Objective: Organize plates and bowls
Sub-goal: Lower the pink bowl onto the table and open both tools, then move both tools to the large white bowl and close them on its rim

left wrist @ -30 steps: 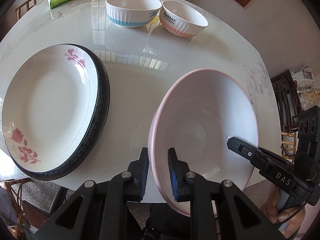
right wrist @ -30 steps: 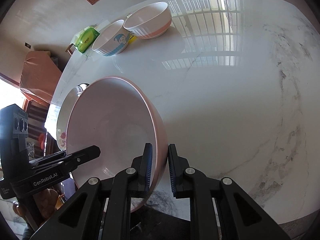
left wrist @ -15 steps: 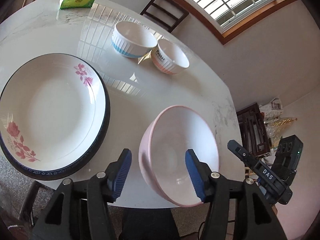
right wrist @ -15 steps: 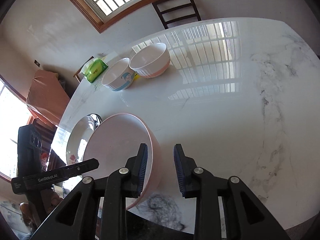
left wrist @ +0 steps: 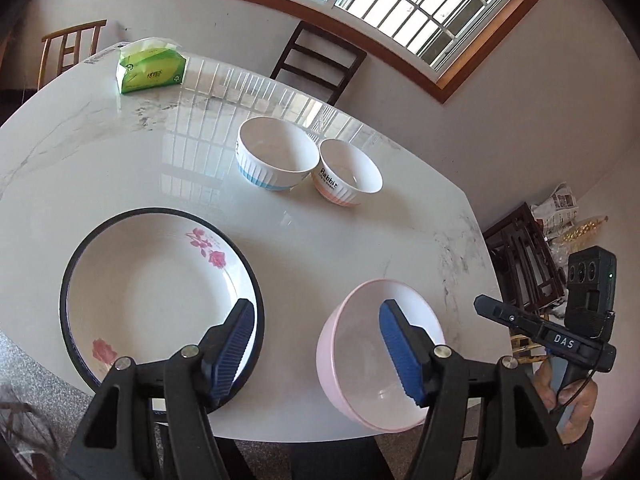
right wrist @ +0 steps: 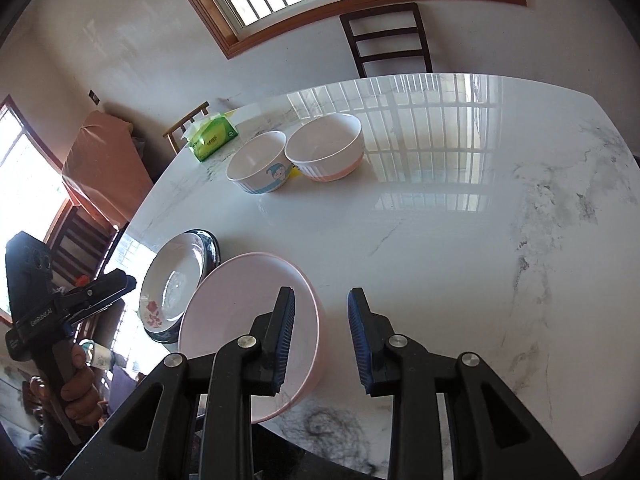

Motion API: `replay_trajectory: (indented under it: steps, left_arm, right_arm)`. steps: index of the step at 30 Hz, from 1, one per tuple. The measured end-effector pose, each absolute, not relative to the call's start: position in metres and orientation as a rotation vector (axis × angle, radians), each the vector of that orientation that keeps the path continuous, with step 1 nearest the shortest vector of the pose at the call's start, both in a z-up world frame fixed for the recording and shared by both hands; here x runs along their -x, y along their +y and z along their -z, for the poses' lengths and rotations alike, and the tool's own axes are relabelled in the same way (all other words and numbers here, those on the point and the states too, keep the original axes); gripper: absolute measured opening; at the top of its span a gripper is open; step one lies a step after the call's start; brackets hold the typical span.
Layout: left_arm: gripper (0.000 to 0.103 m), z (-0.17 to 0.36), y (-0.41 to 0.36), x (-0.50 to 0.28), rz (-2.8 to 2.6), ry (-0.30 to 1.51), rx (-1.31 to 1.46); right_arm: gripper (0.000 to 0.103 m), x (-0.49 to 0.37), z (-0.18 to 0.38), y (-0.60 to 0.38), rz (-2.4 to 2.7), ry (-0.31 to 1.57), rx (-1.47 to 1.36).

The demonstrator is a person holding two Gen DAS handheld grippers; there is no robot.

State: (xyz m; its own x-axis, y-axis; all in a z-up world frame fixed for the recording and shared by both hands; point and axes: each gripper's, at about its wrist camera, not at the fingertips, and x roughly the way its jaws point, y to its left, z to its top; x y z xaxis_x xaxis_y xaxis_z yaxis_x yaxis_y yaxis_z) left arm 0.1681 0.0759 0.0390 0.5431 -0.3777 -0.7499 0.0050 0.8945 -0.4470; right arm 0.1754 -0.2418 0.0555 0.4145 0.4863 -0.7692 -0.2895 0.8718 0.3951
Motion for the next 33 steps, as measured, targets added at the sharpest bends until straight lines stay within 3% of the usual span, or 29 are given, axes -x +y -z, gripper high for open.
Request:
replay_trajectory:
  steps: [12, 21, 33]
  left_arm:
    - [0.066, -0.026, 0.104, -0.289, 0.129, 1.079, 0.411]
    - [0.066, -0.008, 0.118, -0.354, 0.100, 1.092, 0.372]
    - [0.067, 0.027, 0.120, -0.400, 0.104, 1.149, 0.340]
  right_arm:
    - [0.027, -0.269, -0.075, -0.148, -0.602, 1.282, -0.328]
    - [0.025, -0.345, -0.031, -0.102, -0.506, 1.344, -0.429]
    - [0.025, -0.383, 0.014, -0.081, -0.350, 1.383, -0.496]
